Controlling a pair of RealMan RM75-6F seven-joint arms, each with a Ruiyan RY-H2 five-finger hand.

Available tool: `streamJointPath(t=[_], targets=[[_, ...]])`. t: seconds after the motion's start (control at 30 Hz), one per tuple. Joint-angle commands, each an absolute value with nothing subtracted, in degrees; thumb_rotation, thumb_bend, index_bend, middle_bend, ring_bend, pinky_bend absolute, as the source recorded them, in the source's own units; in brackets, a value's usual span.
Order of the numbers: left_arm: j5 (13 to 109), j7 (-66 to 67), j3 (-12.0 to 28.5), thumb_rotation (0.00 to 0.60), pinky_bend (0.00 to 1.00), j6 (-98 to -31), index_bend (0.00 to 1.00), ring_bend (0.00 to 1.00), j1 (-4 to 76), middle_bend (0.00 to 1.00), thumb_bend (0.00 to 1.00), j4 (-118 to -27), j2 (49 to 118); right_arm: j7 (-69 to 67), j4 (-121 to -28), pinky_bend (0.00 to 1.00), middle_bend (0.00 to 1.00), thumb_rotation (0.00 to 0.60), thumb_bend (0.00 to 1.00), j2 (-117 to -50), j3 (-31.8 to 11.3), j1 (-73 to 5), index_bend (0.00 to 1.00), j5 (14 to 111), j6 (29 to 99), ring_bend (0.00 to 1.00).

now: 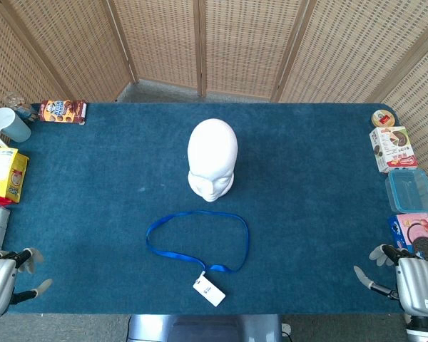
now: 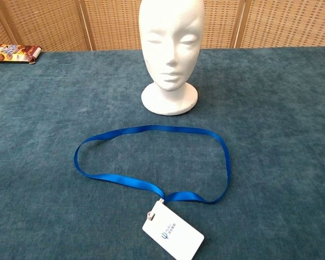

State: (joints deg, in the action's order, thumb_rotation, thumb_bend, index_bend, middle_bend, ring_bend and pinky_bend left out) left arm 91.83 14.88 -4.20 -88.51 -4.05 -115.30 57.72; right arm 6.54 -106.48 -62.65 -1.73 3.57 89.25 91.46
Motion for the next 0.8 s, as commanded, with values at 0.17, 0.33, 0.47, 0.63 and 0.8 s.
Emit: streamJointPath(t=[0.17, 0.33, 0.47, 0.63, 0.8], targets=[[91.6, 15.3, -4.0, 0.545, 0.4, -88.1, 0.47, 0.56, -3.7, 0.61, 0.09, -115.6, 57.8, 6.4, -106.4, 0.6, 0.58, 0.319, 0.28, -62.7, -2.0, 3.2, 0.51, 88.9, 91.0, 0.56], [92.3, 15.5, -3.9, 0.542, 0.4, -88.7, 0.47, 0.56, -3.7, 0.61, 0.09, -116.2, 57.2, 4.7, -106.7, 0.61, 0.58, 0.321, 0.28, -61.8, -2.1, 2.6, 0.51, 89.8, 90.5, 0.56], [92.5, 15.0, -3.6, 0.543, 0.4, -88.1, 0.47, 0.56, -3.0, 0.61, 0.09, -116.8, 56.0, -4.8, -109.1, 0.63, 0.57, 0.321, 0.28, -58.7, -2.7, 0.2, 0.49, 88.8, 86.4, 0.57], [92.7, 15.8, -3.2, 0.541, 0.4, -86.9, 0.47, 0.56, -2.0, 0.61, 0.09, -117.3, 55.4, -13.0, -108.1, 0.79, 0.61, 0.327, 0.28, -58.7, -4.7, -3.1, 0.47, 90.4, 84.4, 0.72], [92.1, 16.3, -2.7, 0.546, 0.4, -86.5, 0.47, 0.56, -1.4, 0.61, 0.09, -117.9, 54.4, -21.7, -106.7, 0.94, 0.75, 0.323, 0.28, -59.7, -5.4, -7.4, 0.46, 94.6, 81.6, 0.88]])
